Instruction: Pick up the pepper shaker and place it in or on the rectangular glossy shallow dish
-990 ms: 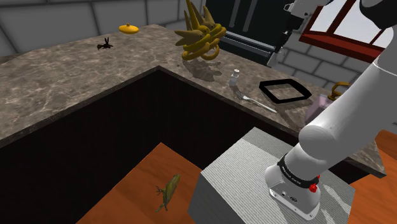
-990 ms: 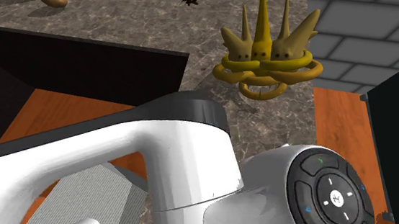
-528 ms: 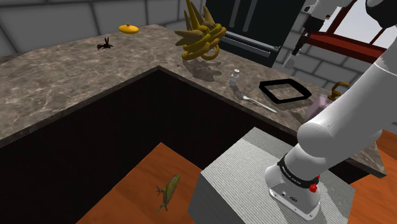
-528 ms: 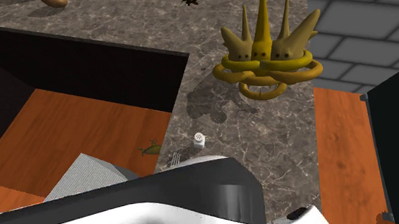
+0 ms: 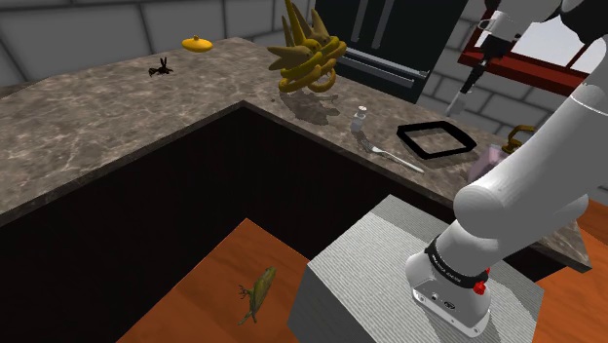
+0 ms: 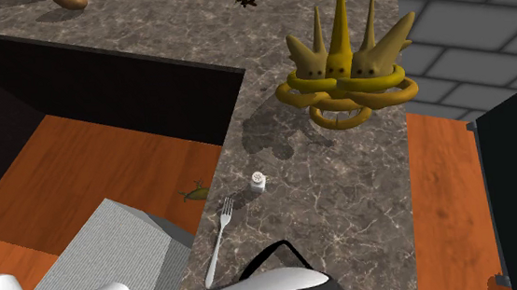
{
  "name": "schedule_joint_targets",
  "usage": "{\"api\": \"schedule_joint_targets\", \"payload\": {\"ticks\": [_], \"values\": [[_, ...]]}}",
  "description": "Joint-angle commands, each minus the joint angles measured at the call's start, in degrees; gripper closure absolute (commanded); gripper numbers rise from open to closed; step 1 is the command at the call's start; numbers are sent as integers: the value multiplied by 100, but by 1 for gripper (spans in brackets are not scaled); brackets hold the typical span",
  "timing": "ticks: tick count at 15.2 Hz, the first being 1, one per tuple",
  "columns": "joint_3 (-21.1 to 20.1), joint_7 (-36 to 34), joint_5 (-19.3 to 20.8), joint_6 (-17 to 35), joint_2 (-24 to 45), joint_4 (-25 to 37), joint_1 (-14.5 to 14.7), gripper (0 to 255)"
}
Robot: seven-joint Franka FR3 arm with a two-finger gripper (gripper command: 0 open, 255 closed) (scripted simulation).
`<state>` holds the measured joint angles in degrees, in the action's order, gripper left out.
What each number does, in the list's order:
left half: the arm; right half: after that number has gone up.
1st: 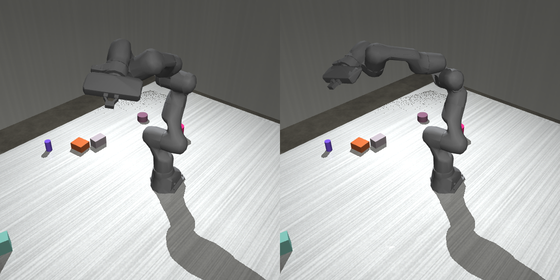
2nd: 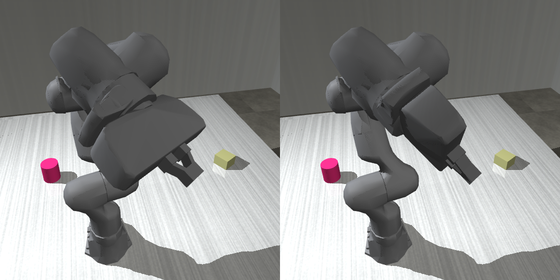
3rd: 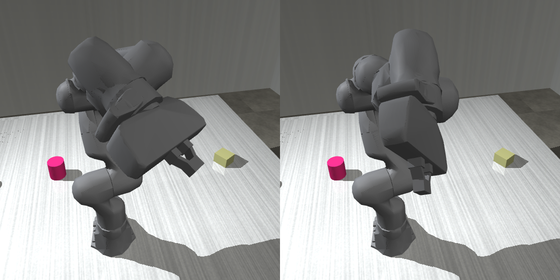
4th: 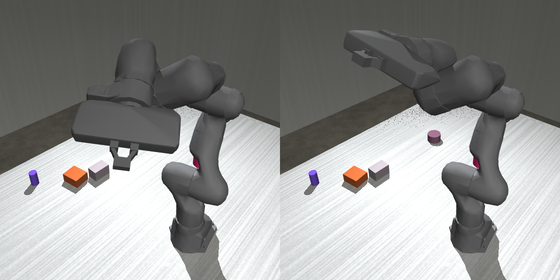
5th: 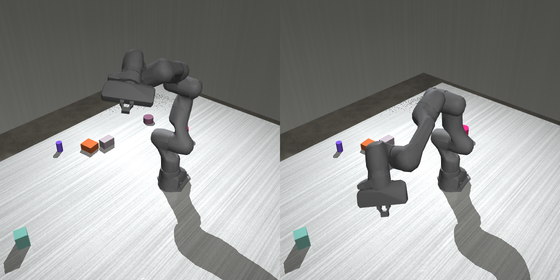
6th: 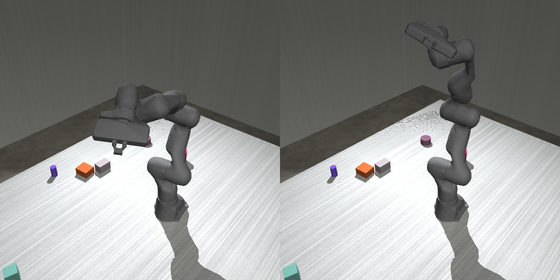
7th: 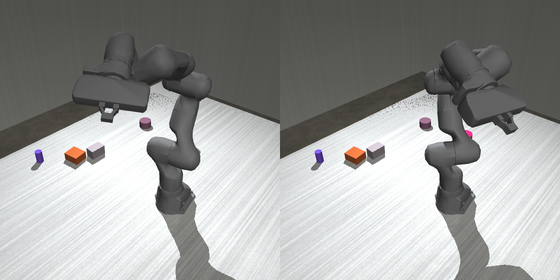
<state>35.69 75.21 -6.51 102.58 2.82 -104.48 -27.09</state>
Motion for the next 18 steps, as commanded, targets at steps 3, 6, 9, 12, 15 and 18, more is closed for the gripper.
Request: {"api": "schedule_joint_targets", "payload": {"ticks": [3, 6, 9, 12, 15, 18], "values": [[2, 58, -45, 294, 62, -245, -8, 255], [1, 99, -85, 513, 115, -424, -13, 255], [-1, 147, -135, 728, 180, -591, -19, 255], [-5, 202, -195, 941, 258, -745, -27, 255], [-13, 272, -275, 1180, 362, -906, -40, 255], [-13, 272, -275, 1180, 362, -906, -40, 255]]}}
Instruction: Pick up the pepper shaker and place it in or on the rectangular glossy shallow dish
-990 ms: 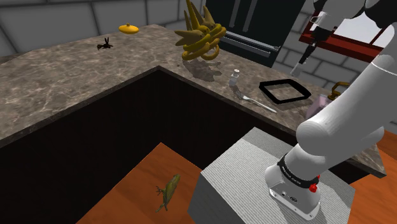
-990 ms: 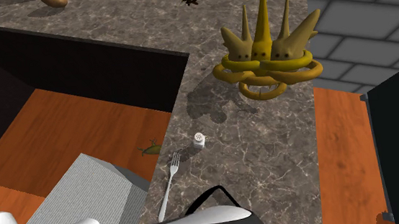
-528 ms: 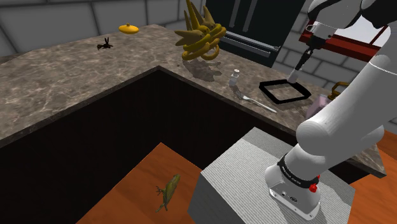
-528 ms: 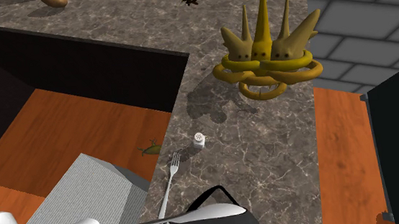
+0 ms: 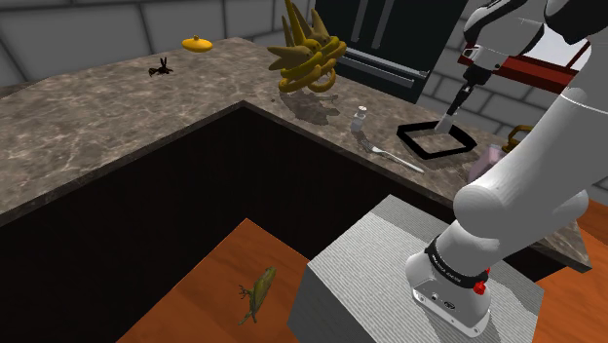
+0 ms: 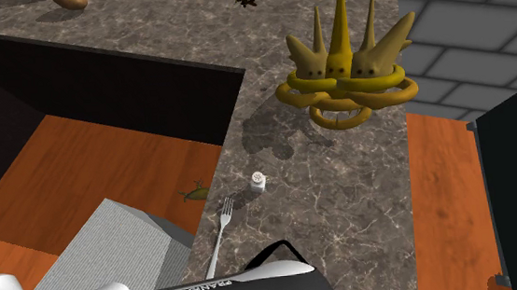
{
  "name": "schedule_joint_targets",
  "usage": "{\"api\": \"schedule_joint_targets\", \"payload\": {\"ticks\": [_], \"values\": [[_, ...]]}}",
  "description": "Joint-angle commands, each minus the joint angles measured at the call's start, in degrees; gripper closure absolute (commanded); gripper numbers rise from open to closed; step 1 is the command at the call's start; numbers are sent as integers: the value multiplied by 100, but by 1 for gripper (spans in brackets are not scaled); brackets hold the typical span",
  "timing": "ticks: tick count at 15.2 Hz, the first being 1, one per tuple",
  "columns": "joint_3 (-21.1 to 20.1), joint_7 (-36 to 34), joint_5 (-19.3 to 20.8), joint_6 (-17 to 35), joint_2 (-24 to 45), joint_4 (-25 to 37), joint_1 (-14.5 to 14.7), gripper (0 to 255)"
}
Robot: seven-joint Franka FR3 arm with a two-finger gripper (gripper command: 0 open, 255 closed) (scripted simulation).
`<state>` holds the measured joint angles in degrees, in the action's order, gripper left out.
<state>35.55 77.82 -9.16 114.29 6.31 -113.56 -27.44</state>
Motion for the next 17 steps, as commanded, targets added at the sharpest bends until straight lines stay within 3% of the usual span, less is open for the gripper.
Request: {"api": "schedule_joint_targets", "payload": {"ticks": [1, 5, 6, 11, 15, 17], "values": [[1, 10, -9, 10, 13, 2, -4, 255], [1, 10, -9, 10, 13, 2, -4, 255], [1, 10, -9, 10, 13, 2, -4, 0], [1, 10, -9, 10, 13, 3, -4, 0], [39, -91, 138, -682, -157, 563, -14, 0], [39, -91, 139, -682, -158, 562, -15, 0]]}}
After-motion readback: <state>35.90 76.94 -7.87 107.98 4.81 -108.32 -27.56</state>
